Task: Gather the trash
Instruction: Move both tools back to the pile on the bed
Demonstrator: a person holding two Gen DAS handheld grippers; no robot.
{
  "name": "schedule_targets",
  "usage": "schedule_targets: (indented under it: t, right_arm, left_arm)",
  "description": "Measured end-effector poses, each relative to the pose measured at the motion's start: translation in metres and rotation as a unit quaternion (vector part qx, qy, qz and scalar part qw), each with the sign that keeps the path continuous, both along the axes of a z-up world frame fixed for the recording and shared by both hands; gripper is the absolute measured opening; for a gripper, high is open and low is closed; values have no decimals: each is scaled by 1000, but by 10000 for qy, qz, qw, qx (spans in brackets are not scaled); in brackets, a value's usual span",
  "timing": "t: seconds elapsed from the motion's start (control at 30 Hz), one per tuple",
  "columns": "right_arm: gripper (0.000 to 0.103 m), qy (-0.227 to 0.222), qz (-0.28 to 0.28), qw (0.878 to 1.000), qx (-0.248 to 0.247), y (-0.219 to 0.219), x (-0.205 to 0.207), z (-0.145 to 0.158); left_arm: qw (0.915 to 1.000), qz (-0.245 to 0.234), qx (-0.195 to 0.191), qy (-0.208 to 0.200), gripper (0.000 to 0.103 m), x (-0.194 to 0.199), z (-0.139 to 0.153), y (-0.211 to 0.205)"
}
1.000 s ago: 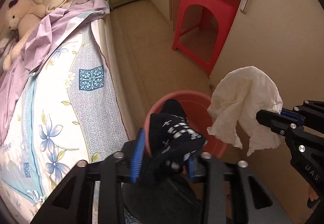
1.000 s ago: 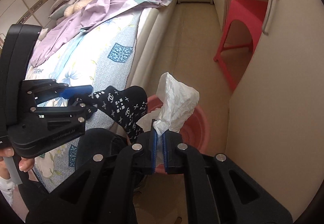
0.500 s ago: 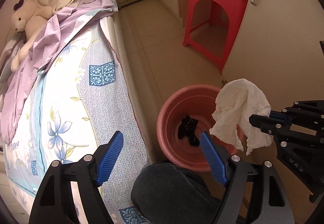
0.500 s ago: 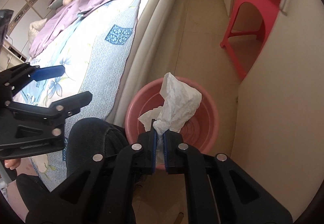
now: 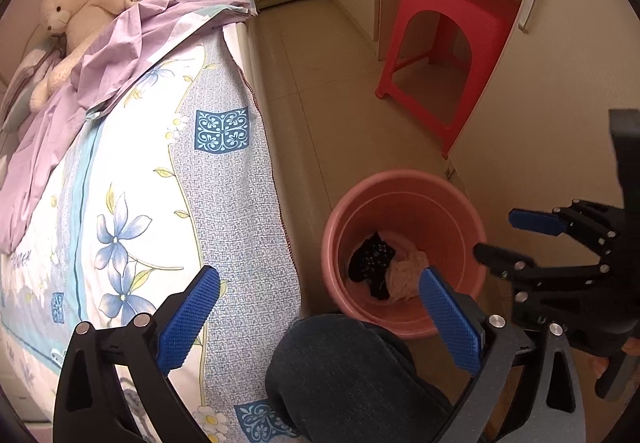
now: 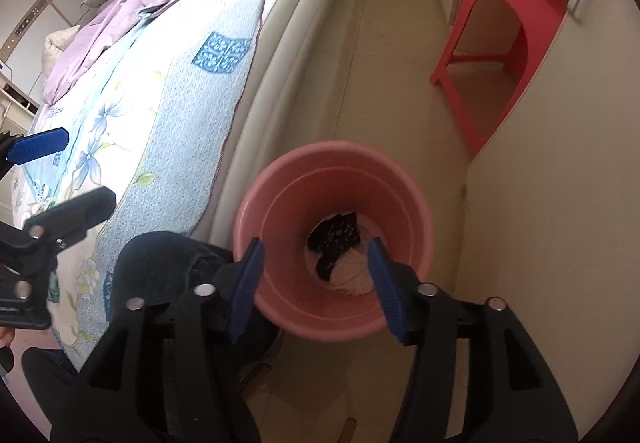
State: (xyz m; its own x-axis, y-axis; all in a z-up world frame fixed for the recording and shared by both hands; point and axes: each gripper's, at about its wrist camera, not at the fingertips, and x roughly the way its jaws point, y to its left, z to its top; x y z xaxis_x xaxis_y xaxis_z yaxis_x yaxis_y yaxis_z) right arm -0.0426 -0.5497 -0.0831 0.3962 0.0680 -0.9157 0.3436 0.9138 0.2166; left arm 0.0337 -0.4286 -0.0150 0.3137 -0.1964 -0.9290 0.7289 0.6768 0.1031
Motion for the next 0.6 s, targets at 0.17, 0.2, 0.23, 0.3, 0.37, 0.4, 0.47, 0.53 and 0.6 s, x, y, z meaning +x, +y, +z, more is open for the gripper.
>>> schedule_targets:
  t: [0.17,0.2,0.23,0.3,0.37,0.4,0.47,0.53,0.6]
  right_arm:
    - [56,-256,-1,9997,31,10,1,4]
    - [56,-353,13,9994,-39,13,2,8]
    - [56,-415,51,9991,-91,18,4,11]
    - [56,-562,238,9980,-169,30,10,19]
    - [56,-701,453,9963,-224,45,17,27]
    - [58,-759,553,9953,-221,52,21,30]
    - [61,-888,718,9933,-167,66,28,37]
    - [61,-966,861,9915,-110,80,35,40]
    - [61,-1008,1018,9897,-70,95,42,44]
  left_arm:
    - [9995,245,-170,-33,98,1,8,20]
    - [9992,327,-219,-55,98,2,10,25]
    - [9988,415,-263,-74,98,2,13,32]
    - [9975,597,-355,-139,98,2,19,45]
    - [9958,782,-429,-187,98,2,24,60]
    - [9951,853,-451,-205,98,2,25,66]
    - [9931,1042,-471,-260,98,2,28,82]
    - [9910,1223,-451,-306,98,3,30,97]
    - [9880,1434,-484,-320,98,4,32,116]
